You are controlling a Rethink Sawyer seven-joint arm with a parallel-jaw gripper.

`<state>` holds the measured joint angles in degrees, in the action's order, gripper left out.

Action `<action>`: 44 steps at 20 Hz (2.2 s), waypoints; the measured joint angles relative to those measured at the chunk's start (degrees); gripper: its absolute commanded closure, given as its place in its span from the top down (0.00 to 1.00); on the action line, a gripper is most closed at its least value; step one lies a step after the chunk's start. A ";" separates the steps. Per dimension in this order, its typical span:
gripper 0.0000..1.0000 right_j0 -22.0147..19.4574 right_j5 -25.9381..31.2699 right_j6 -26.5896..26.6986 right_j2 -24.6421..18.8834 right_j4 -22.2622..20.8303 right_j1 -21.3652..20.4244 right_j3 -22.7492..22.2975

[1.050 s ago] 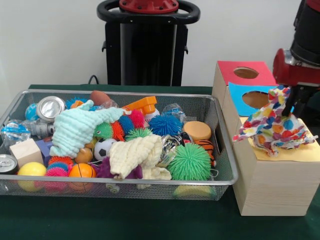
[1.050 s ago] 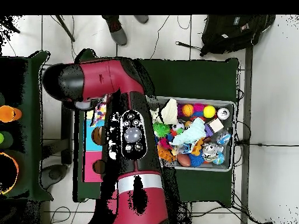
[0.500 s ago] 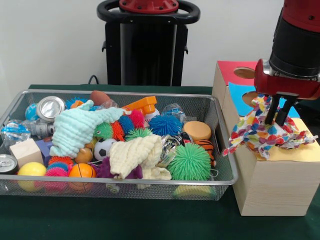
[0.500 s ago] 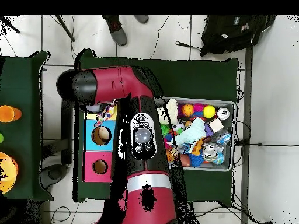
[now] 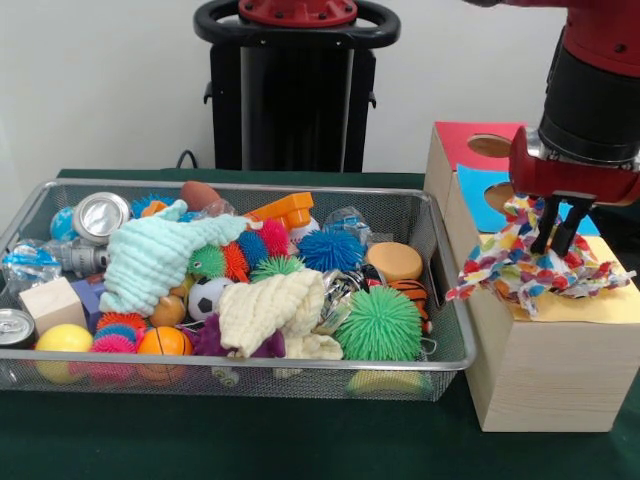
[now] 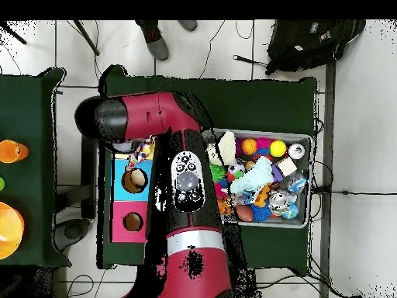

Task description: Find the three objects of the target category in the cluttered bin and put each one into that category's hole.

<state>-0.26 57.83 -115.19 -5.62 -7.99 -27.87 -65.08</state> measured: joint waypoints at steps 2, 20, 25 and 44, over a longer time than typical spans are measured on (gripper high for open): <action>0.00 0.11 -0.20 0.00 0.00 0.06 0.05 -0.16; 0.00 0.41 -3.28 0.00 -0.02 2.23 0.28 -3.71; 0.00 0.41 -4.68 0.00 -0.02 2.85 0.27 -5.14; 0.00 0.67 -11.60 0.00 0.00 3.88 -0.49 -8.33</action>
<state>0.41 46.23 -115.19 -5.62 -4.10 -28.36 -73.40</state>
